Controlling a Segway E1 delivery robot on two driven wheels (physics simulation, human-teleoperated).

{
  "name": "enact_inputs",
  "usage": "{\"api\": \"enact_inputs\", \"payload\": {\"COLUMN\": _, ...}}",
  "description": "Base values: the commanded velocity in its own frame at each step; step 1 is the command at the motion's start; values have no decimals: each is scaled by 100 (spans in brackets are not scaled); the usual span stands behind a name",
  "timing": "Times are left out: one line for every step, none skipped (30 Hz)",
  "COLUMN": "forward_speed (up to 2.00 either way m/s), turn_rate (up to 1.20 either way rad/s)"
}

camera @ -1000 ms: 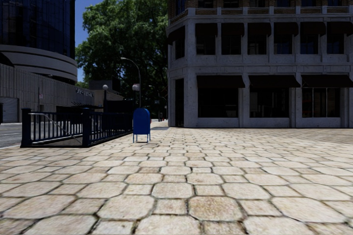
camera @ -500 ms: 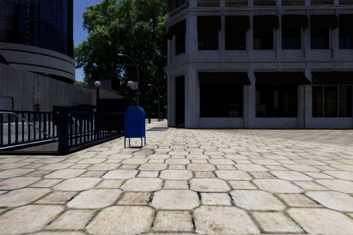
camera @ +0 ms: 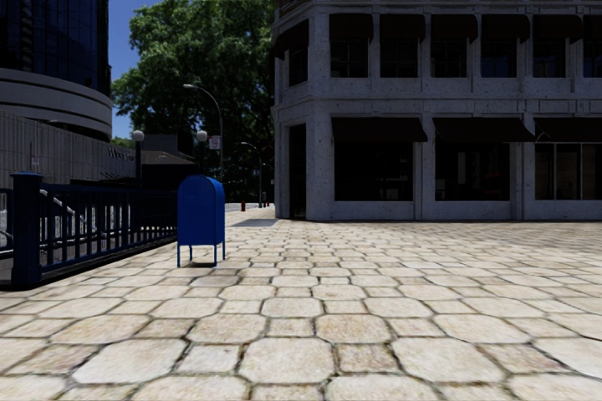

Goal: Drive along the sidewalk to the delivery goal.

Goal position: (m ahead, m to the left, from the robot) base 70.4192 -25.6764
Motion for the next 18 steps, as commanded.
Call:
{"api": "enact_inputs", "payload": {"forward_speed": 200, "turn_rate": 0}}
{"api": "enact_inputs", "payload": {"forward_speed": 200, "turn_rate": 0}}
{"api": "enact_inputs", "payload": {"forward_speed": 200, "turn_rate": 0}}
{"api": "enact_inputs", "payload": {"forward_speed": 200, "turn_rate": 0}}
{"api": "enact_inputs", "payload": {"forward_speed": 200, "turn_rate": 0}}
{"api": "enact_inputs", "payload": {"forward_speed": 200, "turn_rate": 0}}
{"api": "enact_inputs", "payload": {"forward_speed": 200, "turn_rate": 0}}
{"api": "enact_inputs", "payload": {"forward_speed": 200, "turn_rate": 0}}
{"api": "enact_inputs", "payload": {"forward_speed": 200, "turn_rate": 0}}
{"api": "enact_inputs", "payload": {"forward_speed": 200, "turn_rate": 0}}
{"api": "enact_inputs", "payload": {"forward_speed": 200, "turn_rate": 0}}
{"api": "enact_inputs", "payload": {"forward_speed": 200, "turn_rate": 0}}
{"api": "enact_inputs", "payload": {"forward_speed": 200, "turn_rate": 0}}
{"api": "enact_inputs", "payload": {"forward_speed": 200, "turn_rate": 0}}
{"api": "enact_inputs", "payload": {"forward_speed": 200, "turn_rate": 0}}
{"api": "enact_inputs", "payload": {"forward_speed": 200, "turn_rate": 0}}
{"api": "enact_inputs", "payload": {"forward_speed": 200, "turn_rate": 0}}
{"api": "enact_inputs", "payload": {"forward_speed": 200, "turn_rate": 0}}
